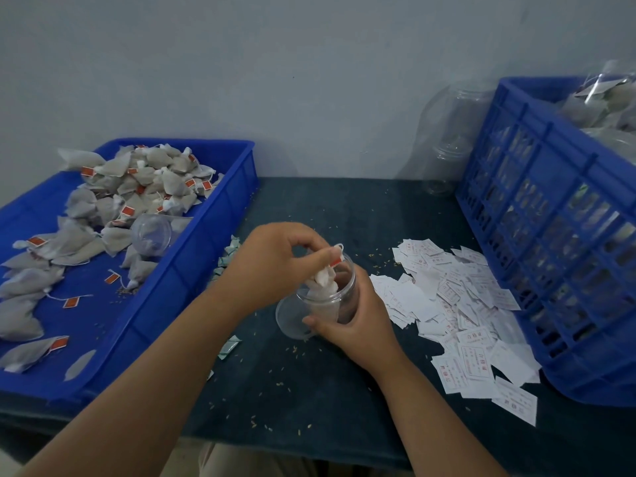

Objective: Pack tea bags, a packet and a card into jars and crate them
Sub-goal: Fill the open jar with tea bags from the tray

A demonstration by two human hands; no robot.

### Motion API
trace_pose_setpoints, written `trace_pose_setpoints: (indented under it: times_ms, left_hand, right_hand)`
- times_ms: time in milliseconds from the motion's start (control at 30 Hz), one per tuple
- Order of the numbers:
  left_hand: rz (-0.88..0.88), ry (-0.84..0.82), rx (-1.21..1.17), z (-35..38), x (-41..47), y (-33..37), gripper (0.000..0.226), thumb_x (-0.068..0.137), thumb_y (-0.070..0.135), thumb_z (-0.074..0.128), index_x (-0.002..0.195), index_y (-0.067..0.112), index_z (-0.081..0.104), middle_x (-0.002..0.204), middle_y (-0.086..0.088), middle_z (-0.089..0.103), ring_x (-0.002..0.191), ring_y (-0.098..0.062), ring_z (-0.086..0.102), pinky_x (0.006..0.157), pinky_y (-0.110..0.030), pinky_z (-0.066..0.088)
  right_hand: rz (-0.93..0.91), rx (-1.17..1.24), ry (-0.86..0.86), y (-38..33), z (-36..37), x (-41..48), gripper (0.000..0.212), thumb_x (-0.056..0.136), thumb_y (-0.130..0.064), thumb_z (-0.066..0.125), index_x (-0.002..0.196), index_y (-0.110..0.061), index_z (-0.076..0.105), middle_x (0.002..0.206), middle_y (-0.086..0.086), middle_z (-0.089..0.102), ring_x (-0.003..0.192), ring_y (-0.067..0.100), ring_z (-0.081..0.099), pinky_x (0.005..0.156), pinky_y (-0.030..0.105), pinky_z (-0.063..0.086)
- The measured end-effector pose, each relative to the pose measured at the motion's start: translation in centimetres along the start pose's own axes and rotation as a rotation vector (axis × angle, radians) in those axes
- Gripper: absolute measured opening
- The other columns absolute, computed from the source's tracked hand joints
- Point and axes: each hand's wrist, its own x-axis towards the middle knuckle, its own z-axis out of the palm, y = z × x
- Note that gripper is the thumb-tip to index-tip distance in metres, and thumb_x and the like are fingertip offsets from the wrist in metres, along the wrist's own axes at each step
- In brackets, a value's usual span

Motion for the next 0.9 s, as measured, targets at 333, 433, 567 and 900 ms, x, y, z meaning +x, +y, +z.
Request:
trace_pose_setpoints:
  times_ms: [333,433,567,900]
  left_hand:
    - [-0.034,-0.181,0.232,-2.7,-1.8,0.1,0.022,0.099,0.047,0.063,0.103,0.035,0.081,0.096,0.02,0.075,0.089,0.001,0.066,0.081,-0.027,0.056]
    - [-0.103,-0.009,0.19,-6.2,-2.2,-0.5,0.013,0.097,0.046,0.065,0.099,0.041,0.077,0.089,0.028,0.072,0.089,0.011,0.065,0.074,-0.007,0.049]
    - [-0.316,0.053,0.283,-13.4,-2.4,-4.4,0.008,0.098,0.038,0.068,0.095,0.044,0.071,0.088,0.026,0.072,0.085,0.006,0.066,0.074,-0.022,0.048]
    - [-1.175,-0.693,0.616,-18.7,-8.9,-16.8,0.102,0.073,0.075,0.078,0.156,0.031,0.04,0.148,-0.007,0.051,0.114,-0.028,0.065,0.084,-0.036,0.06]
  right_hand:
    - [0.009,-0.092,-0.027,0.4,-0.2,-0.3,0.081,0.065,-0.051,0.099,0.131,-0.061,0.053,0.128,-0.019,0.07,0.119,0.009,0.071,0.092,0.019,0.057]
    - [0.005,-0.106,-0.024,0.6,-0.3,-0.4,0.082,0.064,-0.056,0.099,0.132,-0.058,0.054,0.129,-0.017,0.068,0.121,0.009,0.069,0.091,0.018,0.056]
    - [0.025,-0.103,-0.039,1.0,-0.5,-0.5,0.088,0.062,-0.056,0.097,0.137,-0.058,0.053,0.132,-0.018,0.068,0.121,0.006,0.069,0.091,0.024,0.057]
    - [0.034,-0.095,-0.079,1.0,-0.2,-0.4,0.09,0.058,-0.044,0.097,0.134,-0.061,0.053,0.128,-0.031,0.067,0.115,-0.007,0.066,0.091,0.032,0.055]
